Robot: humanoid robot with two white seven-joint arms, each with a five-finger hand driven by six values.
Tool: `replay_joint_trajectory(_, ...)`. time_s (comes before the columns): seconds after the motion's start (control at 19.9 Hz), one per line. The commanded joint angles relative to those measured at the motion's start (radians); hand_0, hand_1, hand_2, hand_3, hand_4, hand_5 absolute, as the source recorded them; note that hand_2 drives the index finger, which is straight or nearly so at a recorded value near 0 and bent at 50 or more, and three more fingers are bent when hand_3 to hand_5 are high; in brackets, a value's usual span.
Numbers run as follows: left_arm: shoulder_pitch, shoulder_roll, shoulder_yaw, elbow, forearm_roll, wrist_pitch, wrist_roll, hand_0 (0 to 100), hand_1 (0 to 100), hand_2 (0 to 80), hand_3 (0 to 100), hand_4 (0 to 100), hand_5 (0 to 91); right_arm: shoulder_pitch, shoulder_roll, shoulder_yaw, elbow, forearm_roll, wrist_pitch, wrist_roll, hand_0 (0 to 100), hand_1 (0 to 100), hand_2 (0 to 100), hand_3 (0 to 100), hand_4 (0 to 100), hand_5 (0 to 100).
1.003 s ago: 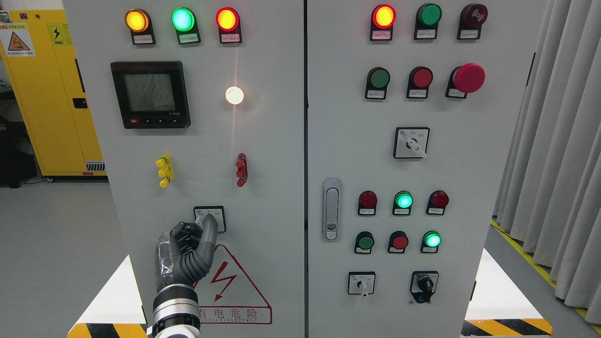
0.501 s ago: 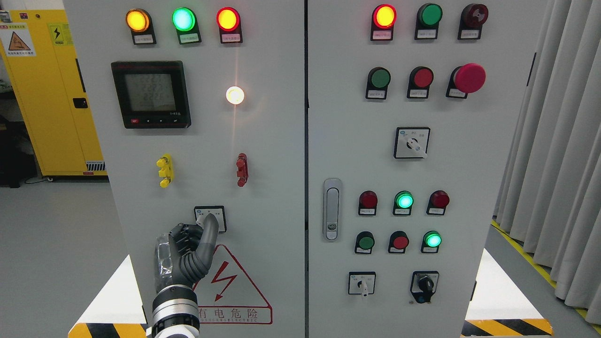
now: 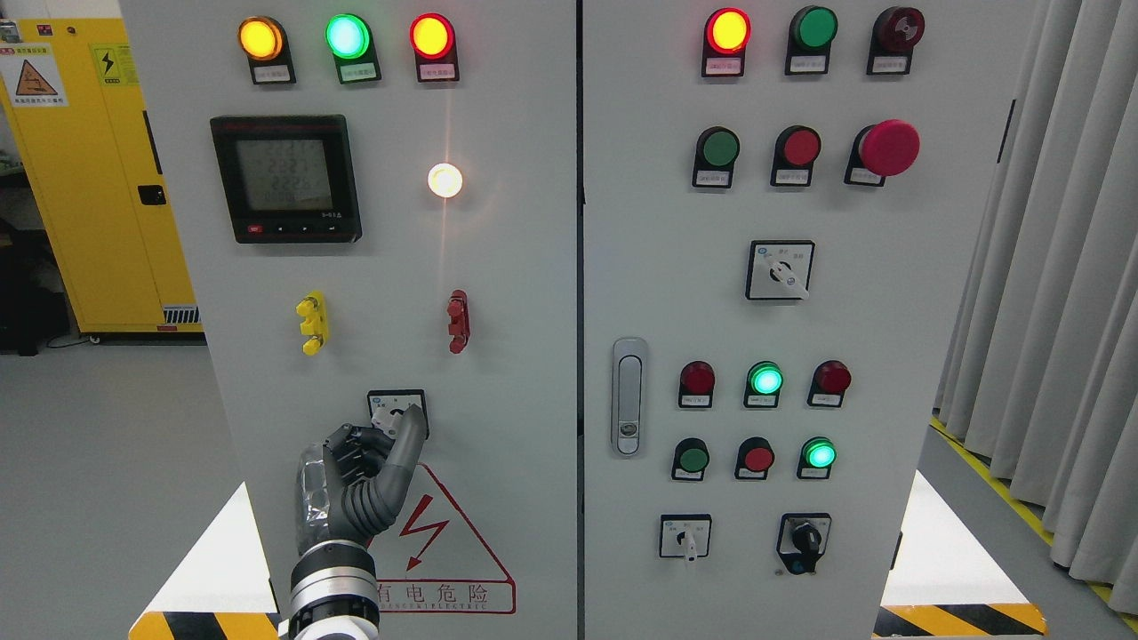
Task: Turn on light switch 1
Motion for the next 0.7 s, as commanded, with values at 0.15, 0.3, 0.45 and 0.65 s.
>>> replay_joint_trajectory(0.15, 0.031, 0.003, 0.004, -0.019, 0.002, -0.028, 0.003, 3, 46, 65.7, 94, 90, 86.1, 0.0, 0.0, 0.0, 0.0, 0.0, 0.0, -0.001, 0, 50, 4, 0, 0, 0)
replay_joint_trajectory(0.3, 0.068, 0.006, 0.005, -0.032, 0.004, -0.062, 0.003, 2, 46, 66.4, 94, 90, 86.0, 0.0, 0.0, 0.0, 0.0, 0.0, 0.0, 0.001, 0, 50, 4, 0, 0, 0)
replay_joint_trajectory(0.45, 0.114, 0.01, 0.01, -0.042, 0.005, -0.104, 0.003, 1, 45, 66.9, 95, 90, 85.9, 0.0, 0.0, 0.0, 0.0, 0.0, 0.0, 0.001, 0, 50, 4, 0, 0, 0)
replay_joint_trajectory(0.65, 0.233, 0.029, 0.021, -0.049, 0.042, -0.233, 0.003, 0, 45, 67.6, 95, 90, 85.9, 0.0, 0.0, 0.0, 0.0, 0.0, 0.0, 0.001, 0, 50, 4, 0, 0, 0)
